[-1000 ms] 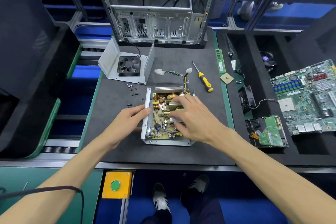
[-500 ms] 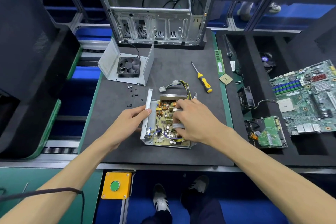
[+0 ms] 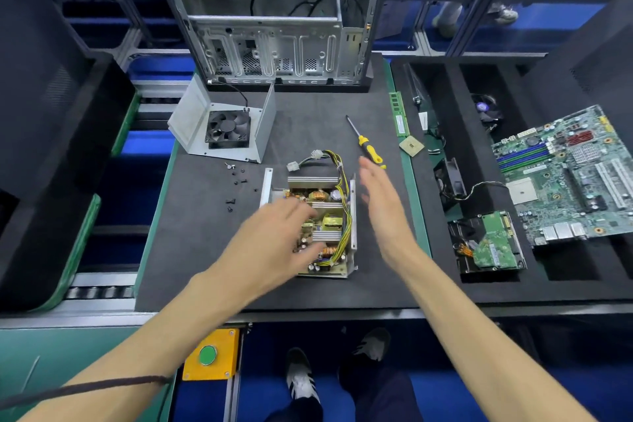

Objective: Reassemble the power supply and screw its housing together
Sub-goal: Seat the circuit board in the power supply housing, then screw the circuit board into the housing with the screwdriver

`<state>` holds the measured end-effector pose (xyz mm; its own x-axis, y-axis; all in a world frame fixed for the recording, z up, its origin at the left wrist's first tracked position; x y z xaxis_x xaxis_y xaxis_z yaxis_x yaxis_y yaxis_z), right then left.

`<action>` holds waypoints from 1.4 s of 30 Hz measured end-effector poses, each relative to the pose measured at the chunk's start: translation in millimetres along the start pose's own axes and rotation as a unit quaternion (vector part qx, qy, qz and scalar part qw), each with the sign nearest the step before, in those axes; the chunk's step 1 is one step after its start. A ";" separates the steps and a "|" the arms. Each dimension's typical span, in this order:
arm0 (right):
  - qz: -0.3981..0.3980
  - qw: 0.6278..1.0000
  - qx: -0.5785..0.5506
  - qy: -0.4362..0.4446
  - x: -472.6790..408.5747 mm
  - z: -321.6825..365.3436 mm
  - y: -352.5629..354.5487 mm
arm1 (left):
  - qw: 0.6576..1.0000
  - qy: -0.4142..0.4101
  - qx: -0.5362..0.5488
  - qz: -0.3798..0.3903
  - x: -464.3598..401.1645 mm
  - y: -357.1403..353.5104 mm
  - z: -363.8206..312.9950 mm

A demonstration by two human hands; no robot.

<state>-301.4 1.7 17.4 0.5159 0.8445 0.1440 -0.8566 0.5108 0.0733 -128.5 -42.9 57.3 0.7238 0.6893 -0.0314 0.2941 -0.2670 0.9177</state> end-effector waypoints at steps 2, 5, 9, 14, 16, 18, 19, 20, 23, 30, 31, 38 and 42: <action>0.007 0.998 -0.054 -0.040 5.6 -16.1 -12.5 | 0.996 0.027 -0.024 0.080 -5.3 -22.6 -7.4; 0.011 0.997 -0.068 -0.043 10.1 -26.9 -23.7 | 0.993 0.051 -0.002 0.111 -13.4 -30.6 -3.5; 0.001 0.994 -0.102 -0.043 11.0 -28.4 -24.3 | 0.990 0.027 0.047 0.127 -19.0 -31.5 -2.5; -0.002 0.993 -0.115 -0.033 10.7 -26.7 -25.0 | 0.995 0.023 0.037 0.095 -19.2 -32.0 -1.8; -0.006 0.993 -0.112 -0.033 10.5 -27.6 -24.9 | 0.997 0.024 0.031 0.066 -18.9 -29.7 -2.9; -0.009 0.993 -0.111 -0.035 9.8 -29.4 -24.4 | 0.998 0.028 0.022 0.048 -17.7 -29.1 -4.3; -0.010 0.993 -0.111 -0.035 9.2 -29.3 -24.3 | 0.999 0.025 0.013 0.043 -17.0 -29.7 -5.1; -0.010 0.994 -0.107 -0.034 8.4 -28.8 -24.3 | 0.999 0.021 0.007 0.042 -15.9 -30.1 -6.0; -0.001 0.995 -0.100 -0.015 1.5 -22.8 -26.6 | 0.997 0.020 0.068 -0.031 -6.6 -17.1 -5.3; -0.103 0.991 0.073 0.038 -37.6 -5.0 4.0 | 0.840 0.372 0.394 -0.042 12.5 -28.5 72.4; -0.122 0.981 0.141 0.060 -47.9 -1.4 14.1 | 0.815 0.382 0.435 -0.001 11.2 -38.0 71.2; -0.048 0.870 0.489 0.028 -110.3 -18.5 38.2 | 0.822 0.359 0.440 0.029 -6.5 -51.7 54.5; -0.064 0.913 0.401 0.039 -120.3 -14.8 39.7 | 0.844 0.326 0.425 0.035 -9.8 -46.1 60.7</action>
<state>-397.3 -77.2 -11.6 0.5848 0.8110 0.0156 -0.5059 0.3496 0.7886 -111.2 -78.2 -8.7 0.3420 0.8022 0.4894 0.8073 -0.5174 0.2839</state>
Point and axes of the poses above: each hand's wrist, its own x-axis away from the middle knuckle, its own y-axis out of the back of the hand, z = x × y, the point moved 6 cm from there along -x, towards the middle knuckle, and after that the axes turned 8 degrees about y, right-handed, at the moved point
